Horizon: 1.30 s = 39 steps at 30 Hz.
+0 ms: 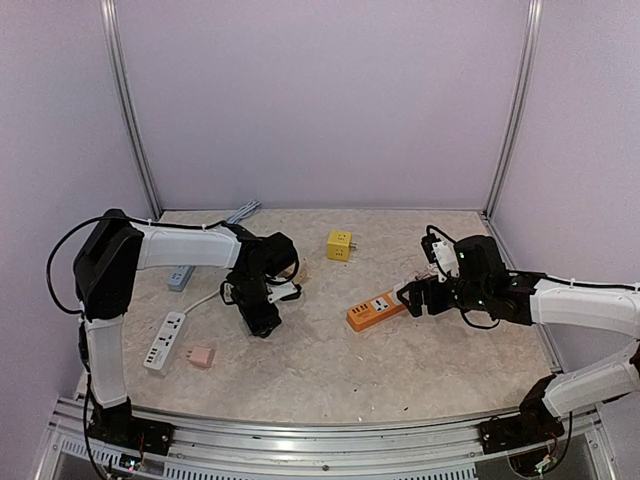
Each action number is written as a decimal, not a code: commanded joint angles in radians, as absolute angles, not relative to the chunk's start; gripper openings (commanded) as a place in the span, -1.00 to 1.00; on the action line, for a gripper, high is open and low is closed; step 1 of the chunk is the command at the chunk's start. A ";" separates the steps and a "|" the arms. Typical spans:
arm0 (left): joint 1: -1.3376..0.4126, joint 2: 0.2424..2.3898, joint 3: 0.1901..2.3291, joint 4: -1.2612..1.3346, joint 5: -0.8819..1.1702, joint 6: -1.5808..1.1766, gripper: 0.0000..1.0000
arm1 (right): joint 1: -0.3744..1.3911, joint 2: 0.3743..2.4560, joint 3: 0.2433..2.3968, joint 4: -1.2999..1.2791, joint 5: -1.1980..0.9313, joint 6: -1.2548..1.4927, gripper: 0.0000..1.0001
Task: Insert the plug
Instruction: Pick up the plug at the center of the board.
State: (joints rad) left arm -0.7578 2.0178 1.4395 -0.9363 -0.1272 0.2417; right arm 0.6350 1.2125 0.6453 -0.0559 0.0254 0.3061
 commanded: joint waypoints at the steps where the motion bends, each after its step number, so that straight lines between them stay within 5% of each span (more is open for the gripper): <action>1: -0.752 2.043 1.462 -0.923 -0.112 0.253 0.47 | 0.647 1.197 0.661 -0.050 0.021 0.301 1.00; 19: -0.753 2.049 1.474 -0.920 -0.109 0.245 0.12 | 0.647 1.181 0.658 -0.055 0.020 0.304 1.00; 33: -0.751 2.020 1.495 -0.876 -0.108 0.216 -0.35 | 0.646 1.173 0.657 -0.057 0.023 0.296 1.00; 39: -0.736 1.924 1.498 -0.727 -0.133 0.156 -0.37 | 0.647 1.094 0.614 -0.004 0.047 0.317 0.99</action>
State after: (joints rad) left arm -0.7544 2.0178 1.4673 -0.8574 -0.1143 0.2077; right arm 0.6353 1.1725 0.6437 -0.0536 0.0296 0.3050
